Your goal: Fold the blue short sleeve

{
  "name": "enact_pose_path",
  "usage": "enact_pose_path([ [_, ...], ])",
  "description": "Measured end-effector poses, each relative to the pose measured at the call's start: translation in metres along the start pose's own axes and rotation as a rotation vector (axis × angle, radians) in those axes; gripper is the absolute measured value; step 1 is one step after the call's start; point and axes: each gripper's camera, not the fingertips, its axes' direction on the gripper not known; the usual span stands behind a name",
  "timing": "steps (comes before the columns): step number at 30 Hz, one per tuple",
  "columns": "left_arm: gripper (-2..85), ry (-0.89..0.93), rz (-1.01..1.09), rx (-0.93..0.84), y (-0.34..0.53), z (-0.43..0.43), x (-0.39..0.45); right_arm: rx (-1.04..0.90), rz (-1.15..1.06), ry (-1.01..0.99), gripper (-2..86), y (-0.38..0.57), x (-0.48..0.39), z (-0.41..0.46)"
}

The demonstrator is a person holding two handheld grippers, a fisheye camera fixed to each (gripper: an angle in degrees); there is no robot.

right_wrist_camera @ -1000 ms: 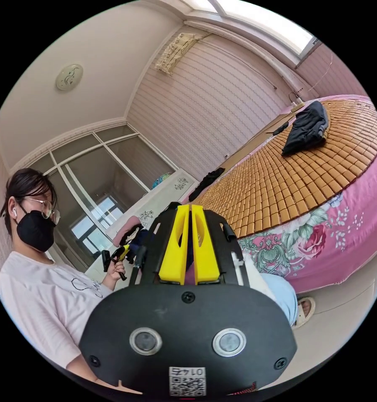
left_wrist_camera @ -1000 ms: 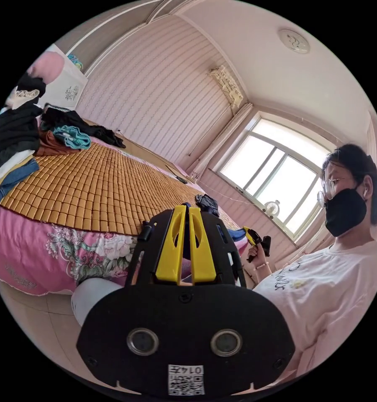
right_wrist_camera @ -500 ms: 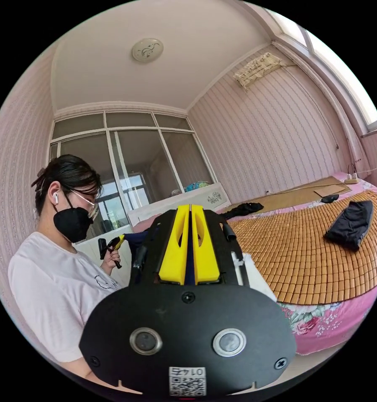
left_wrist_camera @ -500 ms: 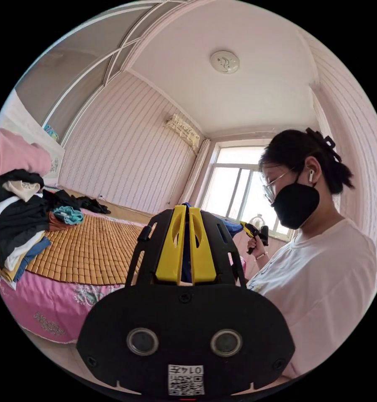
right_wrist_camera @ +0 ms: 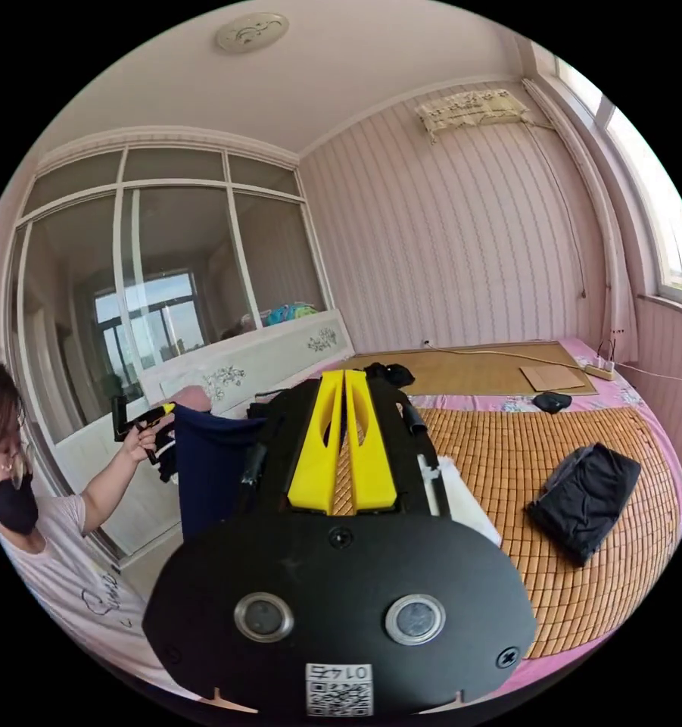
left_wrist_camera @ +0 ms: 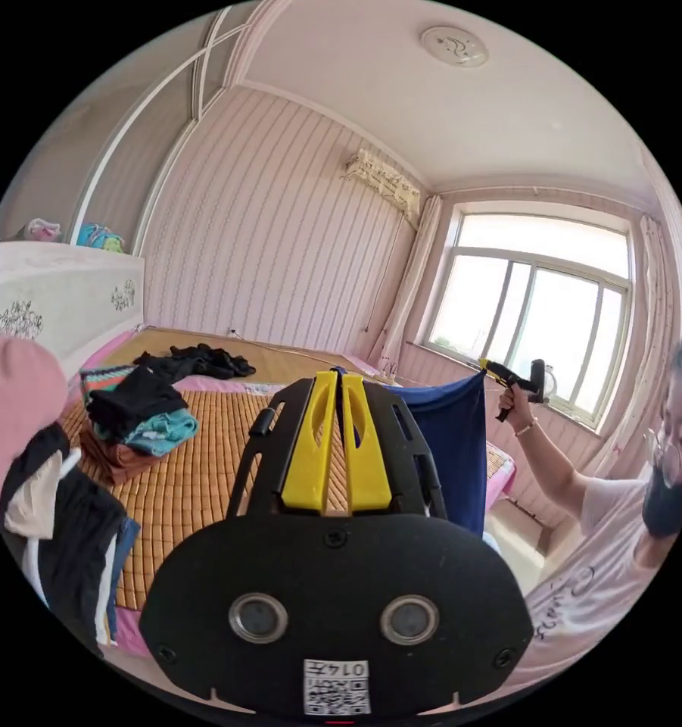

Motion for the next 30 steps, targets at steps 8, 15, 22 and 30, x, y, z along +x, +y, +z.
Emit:
enact_pose_path([
  [8, -1.0, -0.024, 0.160, 0.263, -0.155, 0.007, 0.080, 0.365, -0.038, 0.022, -0.4, -0.150, -0.027, -0.033],
  [15, -1.0, 0.019, 0.193, -0.061, 0.025, 0.042, 0.085, -0.330, -0.108, -0.170, -0.1, 0.011, -0.001, 0.150],
  [22, -1.0, -0.149, -0.297, -0.019, 0.256, -0.051, 0.029, -0.697, 0.151, -0.428, 2.6, 0.202, 0.017, 0.275],
  [30, -1.0, -0.087, -0.294, -0.013, 0.292, -0.071, 0.020, -0.699, 0.267, -0.487, 11.7, 0.235, -0.002, 0.338],
])
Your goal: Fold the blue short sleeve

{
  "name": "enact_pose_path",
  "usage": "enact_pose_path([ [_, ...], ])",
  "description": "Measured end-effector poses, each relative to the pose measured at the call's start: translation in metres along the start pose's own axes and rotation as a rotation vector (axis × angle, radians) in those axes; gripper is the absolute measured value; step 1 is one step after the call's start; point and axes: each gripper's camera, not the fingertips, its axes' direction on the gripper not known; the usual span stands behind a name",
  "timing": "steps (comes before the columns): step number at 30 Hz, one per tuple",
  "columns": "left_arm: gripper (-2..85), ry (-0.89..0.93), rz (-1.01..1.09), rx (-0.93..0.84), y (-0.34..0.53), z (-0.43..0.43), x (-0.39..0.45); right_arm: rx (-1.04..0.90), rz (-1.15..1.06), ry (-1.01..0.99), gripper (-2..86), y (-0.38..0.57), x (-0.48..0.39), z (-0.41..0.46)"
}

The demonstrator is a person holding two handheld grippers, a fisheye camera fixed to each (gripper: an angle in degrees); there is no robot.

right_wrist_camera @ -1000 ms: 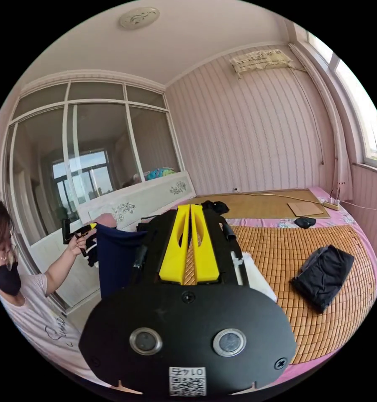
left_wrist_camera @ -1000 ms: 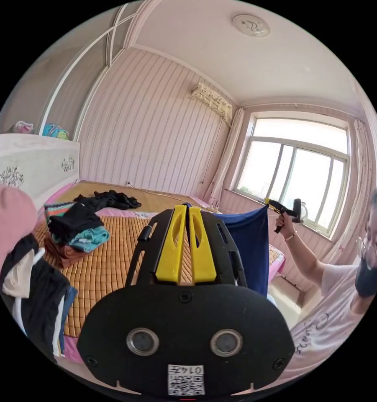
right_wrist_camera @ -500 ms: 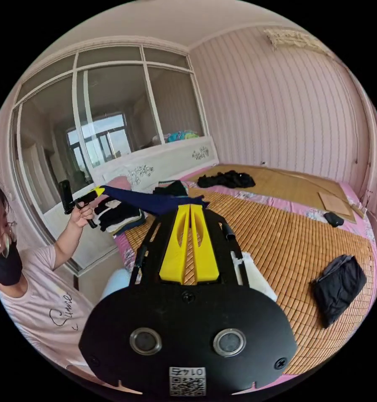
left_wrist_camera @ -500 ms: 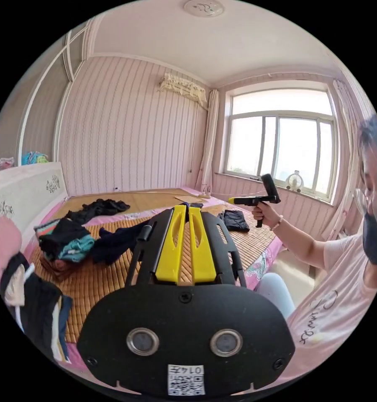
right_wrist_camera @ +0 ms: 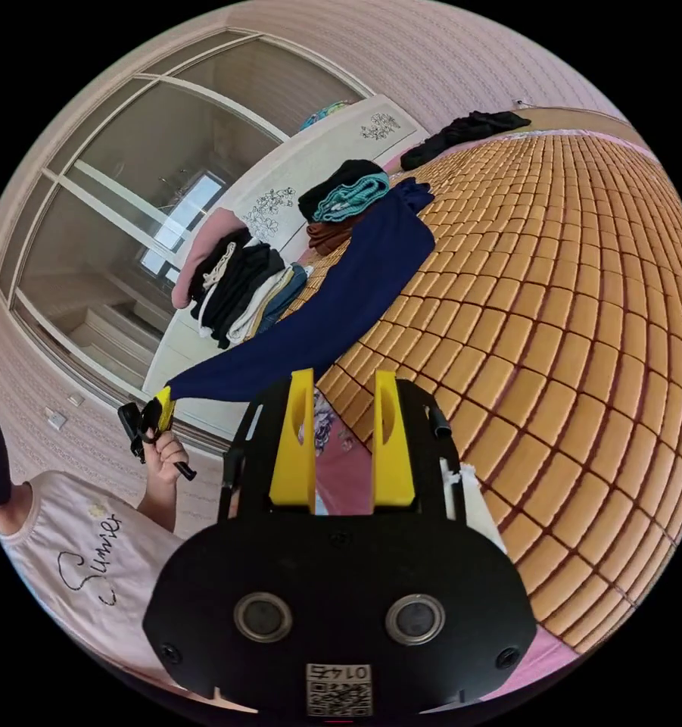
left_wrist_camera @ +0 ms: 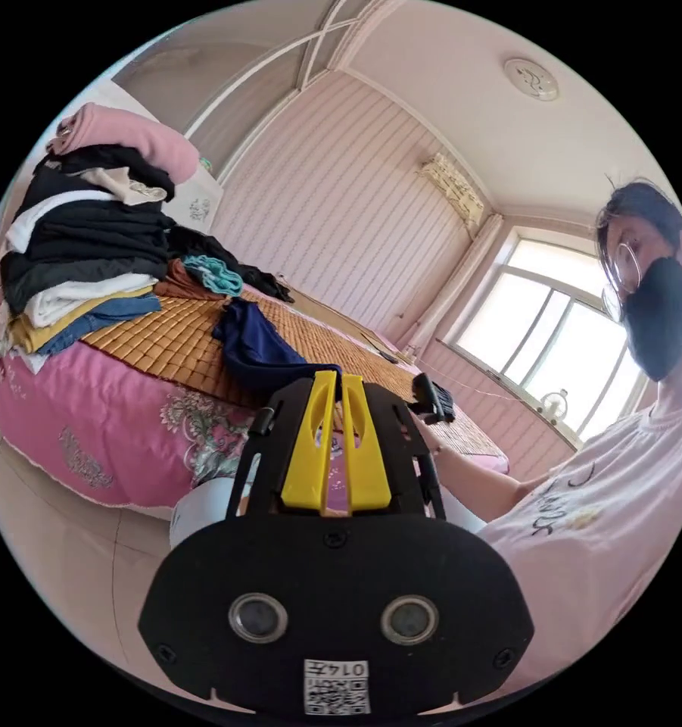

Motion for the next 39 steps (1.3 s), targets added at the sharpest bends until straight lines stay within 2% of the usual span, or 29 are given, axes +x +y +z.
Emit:
enact_pose_path([
  [3, -1.0, 0.221, 0.099, -0.045, -0.014, 0.041, 0.025, 0.047, 0.098, -0.136, 11.8, -0.008, 0.012, 0.013],
  [5, -1.0, 0.477, 0.094, -0.036, -0.025, 0.086, 0.050, 0.093, 0.180, -0.222, 10.2, -0.003, 0.024, 0.020],
  [7, -1.0, 0.605, 0.129, -0.025, -0.036, 0.108, 0.069, 0.133, 0.245, -0.318, 4.8, 0.005, 0.036, 0.023],
  [9, -1.0, 0.633, 0.147, 0.004, -0.051, 0.110, 0.075, 0.168, 0.184, -0.399, 2.1, 0.004, 0.034, 0.012],
  [12, -1.0, 0.489, 0.193, 0.135, -0.078, 0.067, 0.059, 0.208, 0.112, -0.296, 0.8, -0.012, 0.017, -0.033],
  [14, -1.0, 0.317, 0.150, 0.259, -0.089, 0.011, 0.021, 0.275, 0.033, -0.251, 0.4, -0.022, -0.002, -0.066],
  [16, -1.0, 0.184, 0.095, 0.312, -0.083, -0.026, -0.012, 0.340, -0.099, -0.261, 0.2, -0.035, -0.033, -0.093],
  [18, -1.0, 0.023, -0.002, 0.273, -0.068, -0.047, -0.047, 0.292, -0.169, -0.249, 0.1, -0.044, -0.053, -0.088],
  [20, -1.0, -0.180, -0.149, 0.194, -0.035, -0.062, -0.091, 0.187, -0.175, -0.153, 0.0, -0.048, -0.062, -0.067],
  [22, -1.0, -0.248, -0.261, 0.114, -0.008, -0.066, -0.120, 0.100, -0.096, -0.019, 0.2, -0.034, -0.052, -0.038],
  [26, -1.0, -0.304, -0.362, 0.034, 0.031, -0.068, -0.146, 0.063, -0.009, 0.049, 1.3, 0.004, -0.031, -0.014],
  [28, -1.0, -0.321, -0.370, 0.032, 0.033, -0.070, -0.151, 0.059, 0.038, 0.143, 2.7, 0.024, -0.024, -0.009],
  [33, -1.0, -0.311, -0.349, 0.023, 0.025, -0.073, -0.152, 0.091, 0.032, 0.282, 7.0, 0.033, -0.037, -0.004],
  [35, -1.0, -0.305, -0.341, 0.028, 0.025, -0.075, -0.146, 0.048, 0.008, 0.300, 7.3, 0.031, -0.046, 0.009],
  [37, -1.0, -0.293, -0.343, 0.037, 0.027, -0.077, -0.142, -0.073, -0.031, 0.344, 5.1, 0.030, -0.057, 0.035],
  [39, -1.0, -0.275, -0.344, 0.042, 0.028, -0.080, -0.137, -0.078, -0.071, 0.427, 1.7, 0.036, -0.068, 0.041],
])
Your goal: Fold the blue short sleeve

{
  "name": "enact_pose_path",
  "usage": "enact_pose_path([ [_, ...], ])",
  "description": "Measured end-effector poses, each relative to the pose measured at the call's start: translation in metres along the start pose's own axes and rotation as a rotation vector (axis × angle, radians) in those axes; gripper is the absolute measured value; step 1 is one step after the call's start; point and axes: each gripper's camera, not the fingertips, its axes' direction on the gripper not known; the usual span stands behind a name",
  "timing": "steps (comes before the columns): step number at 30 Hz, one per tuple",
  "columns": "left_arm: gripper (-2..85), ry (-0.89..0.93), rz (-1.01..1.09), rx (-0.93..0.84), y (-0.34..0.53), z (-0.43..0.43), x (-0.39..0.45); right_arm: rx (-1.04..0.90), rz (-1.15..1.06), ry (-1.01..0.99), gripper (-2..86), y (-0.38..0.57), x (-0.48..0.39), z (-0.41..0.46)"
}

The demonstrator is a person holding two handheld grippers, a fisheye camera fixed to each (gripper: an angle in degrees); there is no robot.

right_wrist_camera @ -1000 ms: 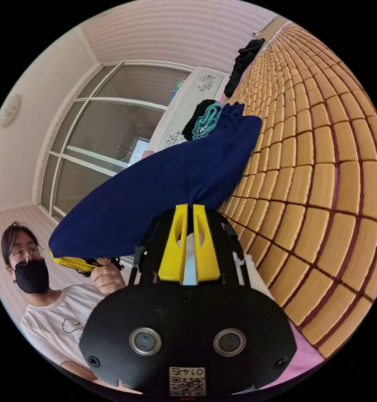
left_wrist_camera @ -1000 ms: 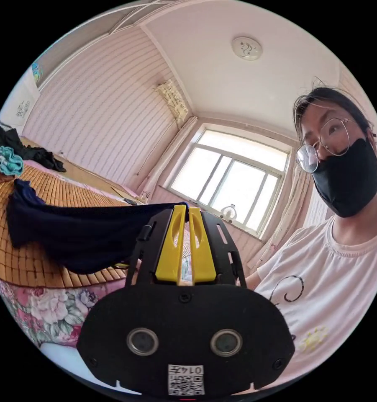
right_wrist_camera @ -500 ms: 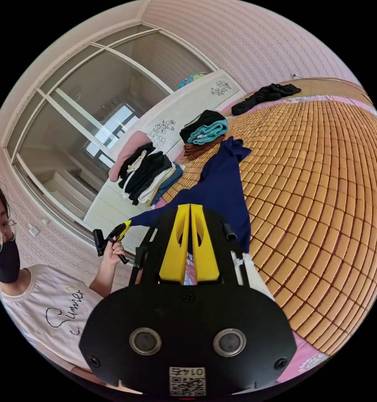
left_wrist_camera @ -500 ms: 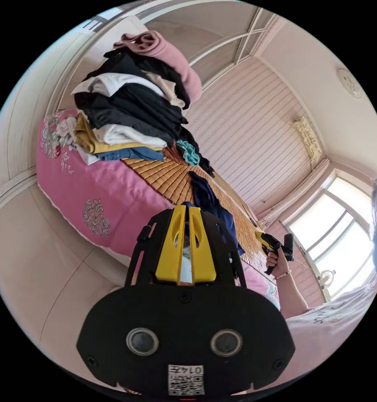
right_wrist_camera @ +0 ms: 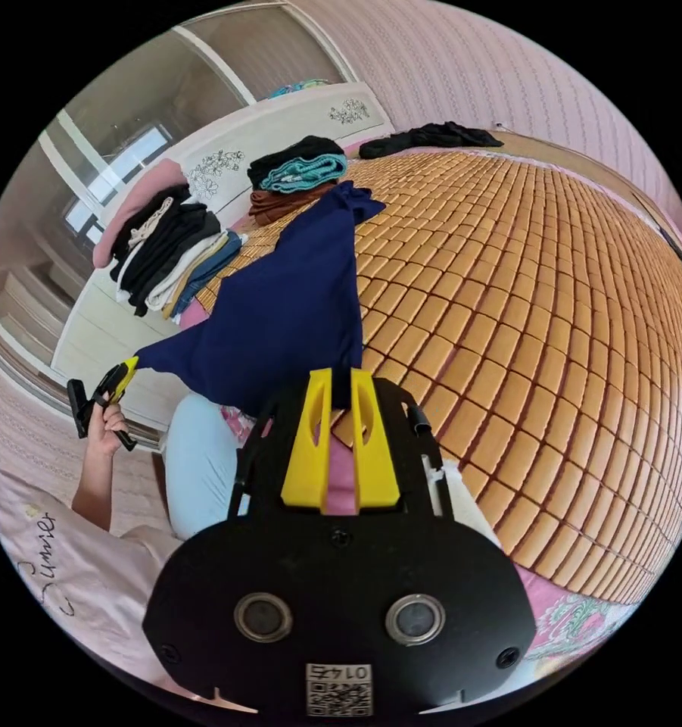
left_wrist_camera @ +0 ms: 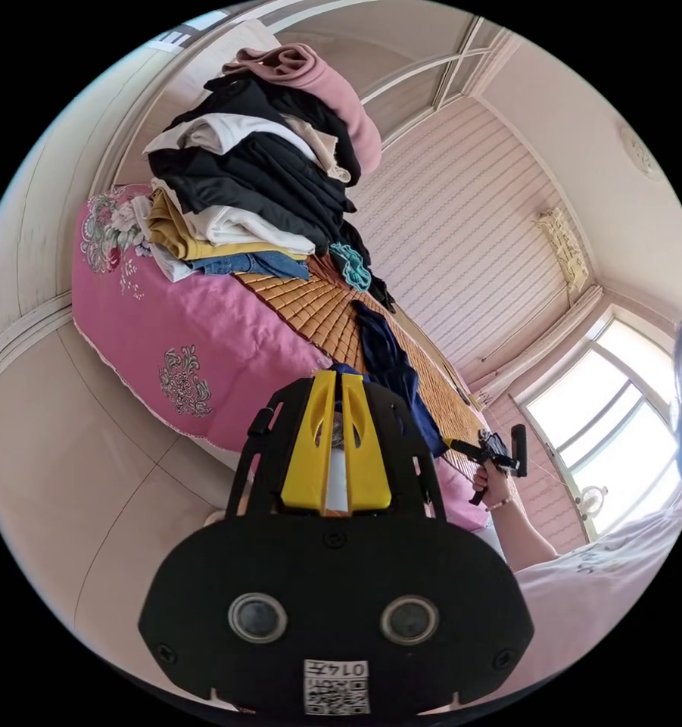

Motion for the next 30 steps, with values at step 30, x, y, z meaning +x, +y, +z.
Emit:
enact_pose_path([
  [30, -1.0, 0.529, 0.836, 0.553, -0.148, -0.276, 0.371, 0.998, -0.457, -0.118, 0.0, 0.170, -0.153, -0.524],
])
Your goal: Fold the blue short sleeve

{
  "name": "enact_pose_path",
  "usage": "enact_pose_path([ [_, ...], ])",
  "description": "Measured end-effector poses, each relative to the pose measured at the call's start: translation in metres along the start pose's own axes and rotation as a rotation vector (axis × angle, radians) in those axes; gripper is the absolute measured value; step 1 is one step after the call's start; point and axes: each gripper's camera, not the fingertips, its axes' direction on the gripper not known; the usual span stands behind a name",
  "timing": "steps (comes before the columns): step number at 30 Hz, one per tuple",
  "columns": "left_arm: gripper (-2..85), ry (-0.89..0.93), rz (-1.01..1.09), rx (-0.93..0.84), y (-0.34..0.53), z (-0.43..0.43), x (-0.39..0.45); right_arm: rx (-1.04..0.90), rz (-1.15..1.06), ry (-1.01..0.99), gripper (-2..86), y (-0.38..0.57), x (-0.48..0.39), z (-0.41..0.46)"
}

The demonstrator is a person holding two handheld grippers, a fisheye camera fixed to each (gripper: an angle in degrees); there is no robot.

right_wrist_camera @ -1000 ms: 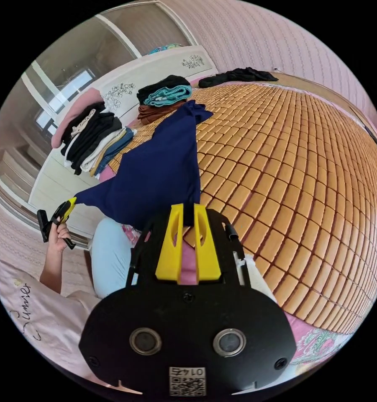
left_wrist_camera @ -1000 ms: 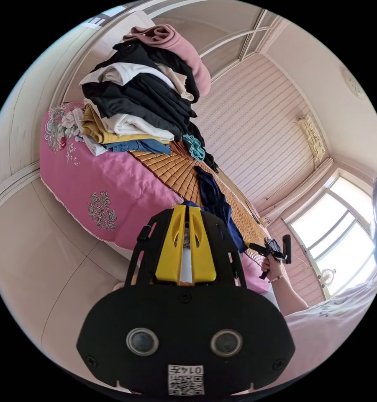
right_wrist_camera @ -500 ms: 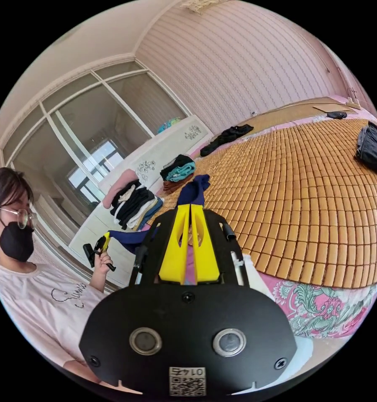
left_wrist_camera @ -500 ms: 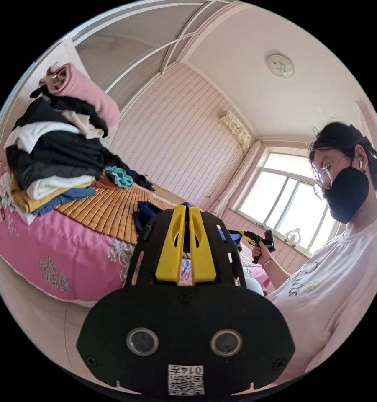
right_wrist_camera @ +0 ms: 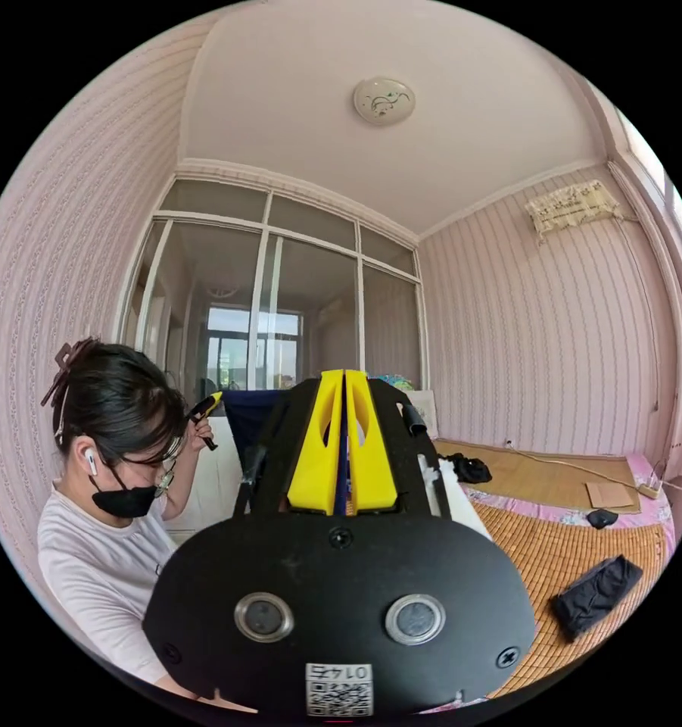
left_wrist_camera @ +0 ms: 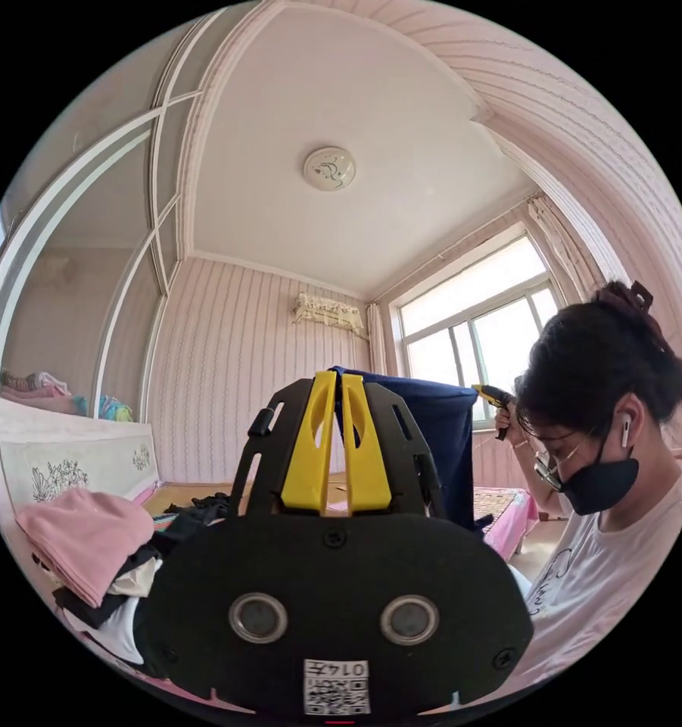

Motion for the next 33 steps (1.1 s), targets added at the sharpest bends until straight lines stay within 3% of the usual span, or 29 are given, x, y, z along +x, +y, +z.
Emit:
enact_pose_path([
  [3, -1.0, 0.005, -0.035, -0.071, -0.010, 0.049, -0.011, -0.098, -0.012, 0.117, 0.0, -0.016, 0.010, 0.009],
  [5, -1.0, -0.018, -0.095, -0.216, 0.012, 0.113, -0.031, -0.208, 0.042, 0.142, 0.0, -0.009, 0.038, 0.029],
  [8, -1.0, -0.087, -0.132, -0.439, 0.063, 0.205, -0.057, -0.375, 0.193, 0.213, 0.0, 0.027, 0.104, 0.067],
  [11, -1.0, -0.062, -0.229, -0.500, 0.092, 0.286, -0.085, -0.471, 0.320, 0.296, -0.1, 0.047, 0.169, 0.097],
  [14, -1.0, -0.068, -0.167, -0.351, 0.055, 0.334, -0.074, -0.325, 0.411, 0.287, -0.1, 0.005, 0.210, 0.097],
  [17, -1.0, -0.062, -0.060, -0.190, 0.018, 0.347, -0.046, -0.134, 0.302, 0.337, 0.0, -0.059, 0.202, 0.081],
  [21, -1.0, -0.003, -0.075, -0.229, 0.042, 0.338, -0.035, -0.049, 0.197, 0.245, 0.1, -0.069, 0.182, 0.066],
  [26, -1.0, -0.022, -0.117, -0.534, 0.199, 0.313, -0.031, -0.294, 0.250, 0.160, 0.0, 0.039, 0.195, 0.070],
  [33, -1.0, -0.115, -0.257, -0.941, 0.438, 0.287, -0.035, -0.642, 0.734, 0.144, 0.0, 0.291, 0.247, 0.068],
])
